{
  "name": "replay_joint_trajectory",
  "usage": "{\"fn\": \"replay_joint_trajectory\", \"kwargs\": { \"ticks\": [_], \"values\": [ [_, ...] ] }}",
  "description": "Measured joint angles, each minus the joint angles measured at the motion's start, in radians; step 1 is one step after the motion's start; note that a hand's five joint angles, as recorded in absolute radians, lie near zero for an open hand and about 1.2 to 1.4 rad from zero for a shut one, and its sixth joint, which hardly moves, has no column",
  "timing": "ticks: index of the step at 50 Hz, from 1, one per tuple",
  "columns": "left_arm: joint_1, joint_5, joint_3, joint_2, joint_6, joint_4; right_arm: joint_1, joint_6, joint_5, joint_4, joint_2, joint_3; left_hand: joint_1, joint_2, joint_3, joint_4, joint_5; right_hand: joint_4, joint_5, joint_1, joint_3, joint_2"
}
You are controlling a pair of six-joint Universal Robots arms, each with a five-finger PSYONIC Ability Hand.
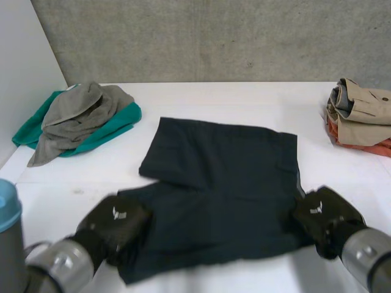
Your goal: Fold the laundry.
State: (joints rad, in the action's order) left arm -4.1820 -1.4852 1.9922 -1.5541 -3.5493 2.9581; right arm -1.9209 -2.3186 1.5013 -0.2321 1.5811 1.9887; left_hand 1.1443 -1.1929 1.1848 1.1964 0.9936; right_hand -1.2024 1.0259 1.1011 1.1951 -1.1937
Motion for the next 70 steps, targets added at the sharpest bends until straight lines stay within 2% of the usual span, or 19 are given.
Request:
{"fn": "replay_joint_trajectory", "kwargs": {
  "ticks": [4, 8, 16, 23, 32, 36, 39, 40, 41, 43, 45, 46, 49, 55, 59, 64, 68, 70],
  "values": [
    [0.033, 0.009, 0.007, 0.046, -0.041, -0.182, 0.002, 0.081, -0.003, -0.137, 0.024, 0.015, 0.0, -0.003, 0.004, 0.0, 0.001, 0.0, 0.0, 0.0, 0.0, 0.0],
    [0.065, 0.014, -0.004, 0.048, -0.065, -0.218, 0.001, 0.13, -0.01, -0.185, 0.028, 0.014, 0.0, -0.004, 0.004, 0.001, 0.002, 0.0, 0.0, 0.0, 0.0, 0.0],
    [0.075, 0.004, -0.122, -0.094, -0.079, 0.056, -0.012, 0.091, -0.017, -0.051, -0.031, -0.069, 0.004, -0.005, 0.006, 0.004, 0.014, 0.0, 0.0, 0.01, 0.0, 0.0],
    [0.019, -0.012, -0.398, -0.362, -0.09, 0.286, -0.019, -0.01, 0.006, 0.128, -0.225, -0.266, 0.004, -0.006, 0.008, 0.004, 0.014, 0.0, 0.0, 0.01, 0.001, 0.0],
    [-0.05, -0.026, -0.793, -0.7, -0.126, 0.331, -0.031, -0.036, 0.073, 0.321, -0.489, -0.547, 0.004, -0.006, 0.008, 0.005, 0.014, 0.0, 0.0, 0.01, 0.001, 0.0],
    [-0.087, -0.054, -1.026, -0.885, -0.15, 0.346, -0.043, -0.028, 0.092, 0.429, -0.659, -0.719, 0.004, -0.006, 0.008, 0.005, 0.014, 0.0, 0.0, 0.01, 0.001, 0.0],
    [-0.092, -0.063, -1.122, -0.96, -0.155, 0.371, -0.046, -0.026, 0.094, 0.491, -0.766, -0.816, 0.0, -0.003, 0.005, 0.002, 0.011, 0.0, 0.0, 0.01, 0.001, 0.0],
    [-0.091, -0.066, -1.159, -0.99, -0.156, 0.383, -0.046, -0.026, 0.096, 0.515, -0.808, -0.853, -0.026, 0.053, -0.049, -0.045, -0.021, 0.0, 0.0, 0.009, 0.001, 0.0],
    [-0.09, -0.069, -1.189, -1.014, -0.156, 0.394, -0.046, -0.026, 0.101, 0.536, -0.846, -0.888, -0.234, 0.267, -0.257, -0.252, -0.218, 0.091, -0.091, -0.043, -0.088, 0.088],
    [-0.085, -0.071, -1.23, -1.047, -0.155, 0.41, -0.048, -0.028, 0.112, 0.563, -0.896, -0.934, -0.364, 0.38, -0.353, -0.369, -0.334, 0.284, -0.287, -0.224, -0.3, 0.305],
    [-0.076, -0.075, -1.256, -1.069, -0.153, 0.423, -0.052, -0.032, 0.131, 0.582, -0.932, -0.971, -0.859, 0.825, -0.806, -0.833, -0.798, 0.635, -0.652, -0.564, -0.633, 0.649],
    [-0.069, -0.077, -1.263, -1.075, -0.151, 0.428, -0.055, -0.035, 0.147, 0.589, -0.944, -0.987, -0.947, 0.941, -0.925, -0.948, -0.909, 0.845, -0.859, -0.782, -0.843, 0.859],
    [-0.056, -0.08, -1.246, -1.062, -0.147, 0.43, -0.065, -0.047, 0.171, 0.586, -0.931, -0.988, -0.954, 0.985, -0.969, -0.992, -0.944, 0.98, -0.977, -0.873, -0.979, 0.98],
    [-0.052, -0.08, -1.112, -0.928, -0.134, 0.426, -0.065, -0.105, 0.165, 0.488, -0.795, -0.871, -0.954, 0.985, -0.969, -0.992, -0.944, 0.982, -0.977, -0.873, -0.98, 0.98],
    [-0.059, -0.072, -0.946, -0.776, -0.109, 0.431, -0.048, -0.197, 0.112, 0.336, -0.653, -0.717, -0.954, 0.985, -0.969, -0.992, -0.944, 0.982, -0.977, -0.873, -0.98, 0.98],
    [-0.063, -0.067, -0.786, -0.648, -0.062, 0.434, -0.023, -0.316, 0.047, 0.203, -0.557, -0.564, -0.954, 0.985, -0.969, -0.992, -0.944, 0.98, -0.973, -0.869, -0.977, 0.977],
    [-0.062, -0.065, -0.7, -0.59, -0.023, 0.436, 0.001, -0.37, 0.011, 0.189, -0.53, -0.474, -0.954, 0.985, -0.969, -0.992, -0.944, 0.98, -0.973, -0.868, -0.977, 0.976],
    [-0.06, -0.065, -0.671, -0.577, -0.006, 0.436, 0.009, -0.38, 0.004, 0.225, -0.531, -0.442, -0.954, 0.985, -0.969, -0.992, -0.944, 0.871, -0.863, -0.771, -0.865, 0.864]
  ]
}}
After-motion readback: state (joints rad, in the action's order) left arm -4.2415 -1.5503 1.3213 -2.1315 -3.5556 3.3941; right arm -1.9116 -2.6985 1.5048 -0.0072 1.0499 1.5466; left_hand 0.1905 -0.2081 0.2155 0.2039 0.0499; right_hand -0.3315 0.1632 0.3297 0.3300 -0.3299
